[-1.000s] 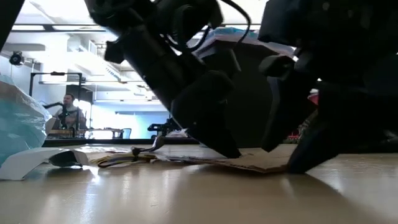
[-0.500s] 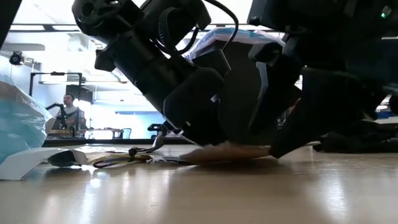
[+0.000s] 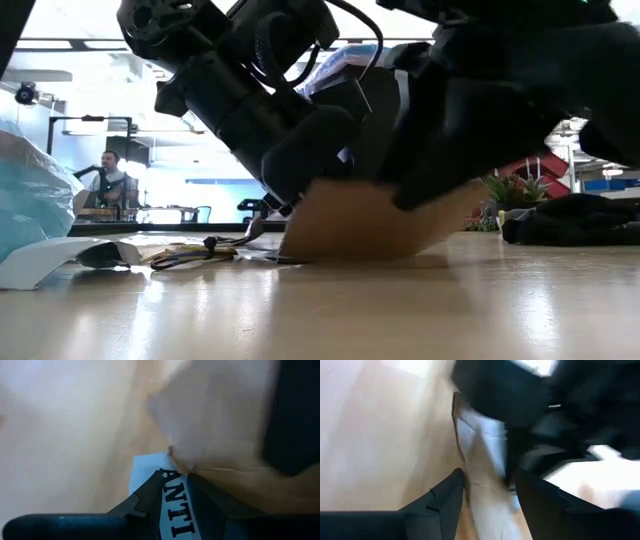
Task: Place trash/remove bag and relplace
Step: Put the cardboard into the trash bin
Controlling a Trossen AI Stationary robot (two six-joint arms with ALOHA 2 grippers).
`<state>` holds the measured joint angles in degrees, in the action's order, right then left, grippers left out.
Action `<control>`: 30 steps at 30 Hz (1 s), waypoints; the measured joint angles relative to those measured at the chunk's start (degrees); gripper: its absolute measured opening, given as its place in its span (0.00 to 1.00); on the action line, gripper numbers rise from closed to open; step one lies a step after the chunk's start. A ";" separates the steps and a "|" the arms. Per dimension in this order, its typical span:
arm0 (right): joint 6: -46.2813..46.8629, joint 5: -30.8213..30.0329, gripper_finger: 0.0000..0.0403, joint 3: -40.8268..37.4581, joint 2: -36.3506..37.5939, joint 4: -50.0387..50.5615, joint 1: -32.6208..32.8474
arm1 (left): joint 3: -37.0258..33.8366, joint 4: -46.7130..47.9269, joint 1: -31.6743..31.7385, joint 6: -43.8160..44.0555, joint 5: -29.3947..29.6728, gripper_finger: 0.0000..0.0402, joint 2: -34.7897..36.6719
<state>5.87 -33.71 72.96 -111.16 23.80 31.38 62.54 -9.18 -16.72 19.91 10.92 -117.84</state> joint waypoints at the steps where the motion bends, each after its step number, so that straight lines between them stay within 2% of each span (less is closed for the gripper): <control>1: 0.00 -0.25 0.37 0.29 0.08 -0.05 -0.23 | 0.05 -0.20 -0.11 -0.14 -0.60 0.20 0.32; 11: 0.87 3.99 0.20 0.27 0.03 -0.11 -1.12 | -0.04 -1.87 -0.07 -1.41 -2.73 0.22 1.00; 17: 4.90 9.71 0.03 0.98 0.03 2.30 -1.38 | -0.12 -0.13 0.30 -4.23 -3.57 0.21 2.63; 20: 7.42 10.87 0.02 3.58 0.16 7.11 -1.40 | -0.33 3.41 1.24 -6.06 -3.35 0.20 4.96; 23: 7.34 11.25 0.01 6.89 0.71 13.37 -1.11 | -0.34 7.49 2.25 -7.39 -0.61 0.20 9.06; 30: 7.33 11.15 0.00 12.03 6.76 22.06 -1.03 | -0.33 16.17 3.57 -10.19 4.33 0.26 20.74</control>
<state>13.20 -22.56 84.98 -104.40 45.85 30.35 62.22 6.99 -13.15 9.71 15.26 -97.11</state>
